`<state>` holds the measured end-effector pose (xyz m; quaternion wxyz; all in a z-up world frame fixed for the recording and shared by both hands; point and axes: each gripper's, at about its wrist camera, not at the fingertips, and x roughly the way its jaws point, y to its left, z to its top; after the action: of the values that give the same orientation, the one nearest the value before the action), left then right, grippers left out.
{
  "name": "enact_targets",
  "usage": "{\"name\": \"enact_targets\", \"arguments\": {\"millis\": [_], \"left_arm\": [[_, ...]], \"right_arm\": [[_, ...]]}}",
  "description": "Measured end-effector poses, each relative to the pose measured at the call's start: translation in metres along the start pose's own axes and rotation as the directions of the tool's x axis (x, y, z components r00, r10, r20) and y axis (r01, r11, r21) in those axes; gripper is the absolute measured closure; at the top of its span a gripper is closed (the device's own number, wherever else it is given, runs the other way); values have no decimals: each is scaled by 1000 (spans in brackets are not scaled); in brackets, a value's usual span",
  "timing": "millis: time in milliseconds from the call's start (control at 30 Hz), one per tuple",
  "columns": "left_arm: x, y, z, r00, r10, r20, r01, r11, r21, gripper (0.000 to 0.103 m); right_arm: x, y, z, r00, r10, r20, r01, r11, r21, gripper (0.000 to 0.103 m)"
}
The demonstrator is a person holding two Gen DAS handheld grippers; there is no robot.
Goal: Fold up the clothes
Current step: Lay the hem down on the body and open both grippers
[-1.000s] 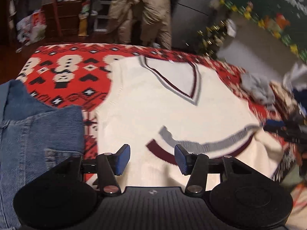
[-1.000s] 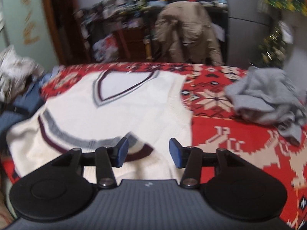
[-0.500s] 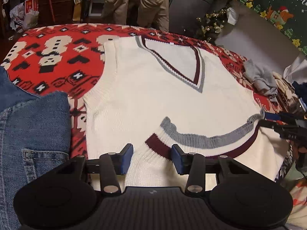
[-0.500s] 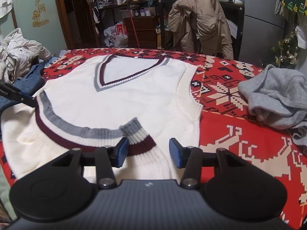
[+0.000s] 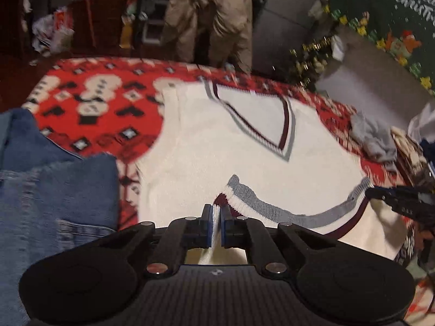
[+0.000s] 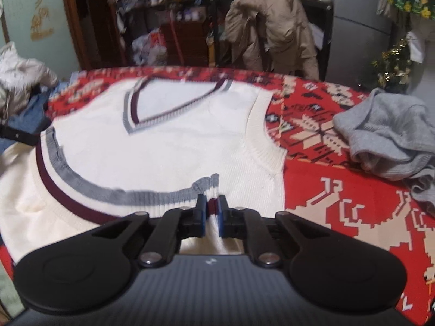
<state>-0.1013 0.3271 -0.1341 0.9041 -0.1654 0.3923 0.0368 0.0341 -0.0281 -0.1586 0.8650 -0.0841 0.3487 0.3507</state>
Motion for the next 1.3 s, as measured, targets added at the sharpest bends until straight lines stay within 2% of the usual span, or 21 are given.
{"name": "enact_targets", "arguments": {"millis": [167, 300, 400, 467, 567, 767, 933, 1067, 1167, 1300], "left_arm": [[6, 15, -4, 995, 103, 12, -103, 994, -43, 97], [25, 13, -5, 989, 150, 6, -150, 988, -33, 97], [29, 12, -7, 988, 151, 16, -151, 988, -27, 97], [26, 18, -7, 992, 120, 45, -117, 991, -65, 97], [28, 25, -6, 992, 113, 61, -106, 988, -117, 97], [23, 14, -4, 984, 136, 115, -130, 990, -54, 97], [33, 14, -10, 980, 171, 98, -169, 985, -28, 97], [30, 14, -9, 978, 171, 115, -169, 985, -26, 97], [39, 17, -14, 980, 189, 68, -188, 982, -21, 97], [40, 15, -13, 978, 203, 53, -203, 979, -14, 96]], "right_arm": [[-7, -14, 9, 997, -33, 69, 23, 990, 137, 95], [17, -16, 12, 995, -95, 40, 87, 982, 168, 95], [31, -14, 7, 992, -125, 5, 123, 981, 151, 95], [32, -16, 7, 992, -129, 5, 126, 980, 157, 95], [33, -17, 7, 990, -138, 6, 135, 978, 162, 95], [29, -13, 12, 987, -158, 31, 152, 977, 152, 95], [34, -14, 9, 985, -172, 20, 167, 975, 147, 95], [28, -11, 14, 984, -168, 63, 157, 976, 151, 95], [38, -14, 9, 985, -174, 11, 171, 975, 141, 95], [39, -12, 9, 981, -191, 17, 188, 975, 120, 93]]}}
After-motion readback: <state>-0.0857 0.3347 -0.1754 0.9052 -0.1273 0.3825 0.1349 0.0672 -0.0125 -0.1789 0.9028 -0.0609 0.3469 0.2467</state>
